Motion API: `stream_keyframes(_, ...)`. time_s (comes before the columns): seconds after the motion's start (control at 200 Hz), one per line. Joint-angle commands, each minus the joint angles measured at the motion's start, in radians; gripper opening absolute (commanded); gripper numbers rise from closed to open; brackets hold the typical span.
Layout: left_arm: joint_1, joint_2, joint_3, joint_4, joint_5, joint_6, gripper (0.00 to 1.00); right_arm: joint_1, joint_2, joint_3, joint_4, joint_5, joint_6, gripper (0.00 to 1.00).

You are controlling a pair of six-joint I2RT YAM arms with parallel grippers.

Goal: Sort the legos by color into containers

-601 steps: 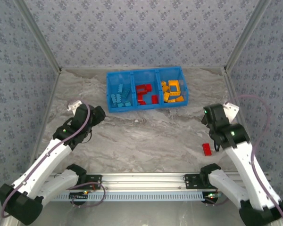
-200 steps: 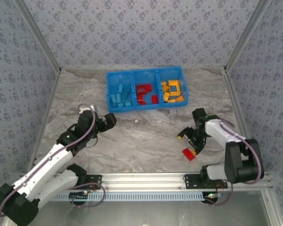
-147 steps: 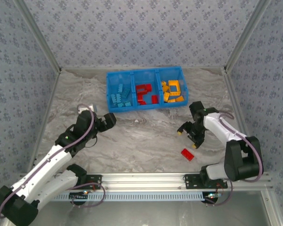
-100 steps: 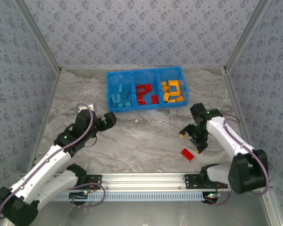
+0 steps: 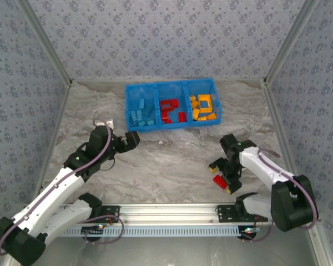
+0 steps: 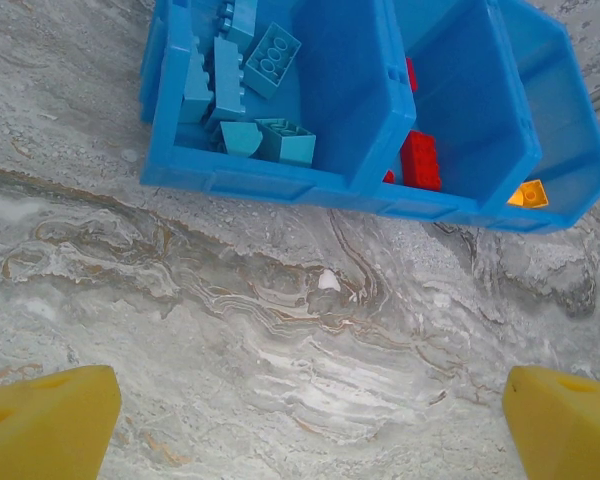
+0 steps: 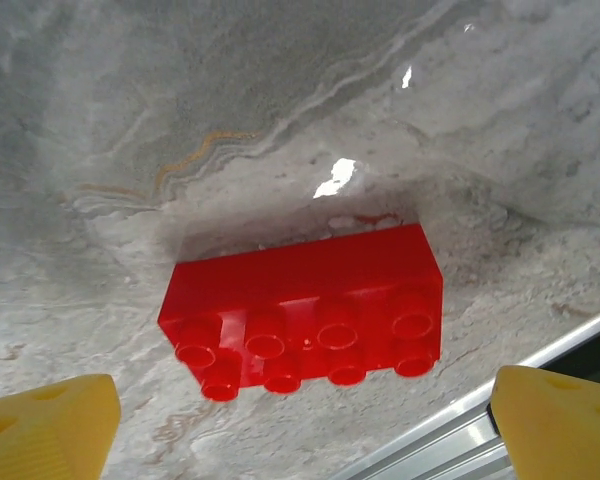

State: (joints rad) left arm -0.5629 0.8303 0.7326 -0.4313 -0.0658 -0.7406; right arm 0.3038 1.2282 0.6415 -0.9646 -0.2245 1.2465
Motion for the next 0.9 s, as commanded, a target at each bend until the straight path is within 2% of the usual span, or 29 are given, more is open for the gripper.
stream_keyframes(0.0, 0.005, -0.013, 0.034, -0.009, 0.015, 0.021, 0.98, -0.002, 0.033, 0.021, -0.023, 0.012, -0.104, 0.95)
stream_keyframes(0.265, 0.005, -0.011, 0.021, 0.003, 0.014, 0.003, 0.98, -0.014, 0.077, -0.009, 0.02, 0.014, -0.23, 0.86)
stream_keyframes(0.55, 0.005, -0.018, 0.009, 0.002, 0.03, 0.001, 0.98, -0.012, 0.082, -0.065, 0.108, 0.026, -0.246, 0.76)
stream_keyframes(0.735, 0.006, -0.024, 0.013, -0.004, 0.037, 0.0, 0.98, 0.005, 0.049, -0.07, 0.117, 0.065, -0.236, 0.63)
stream_keyframes(0.894, 0.005, -0.05, 0.016, -0.013, 0.054, 0.004, 0.98, 0.06, -0.026, -0.013, 0.097, 0.131, -0.226, 0.56)
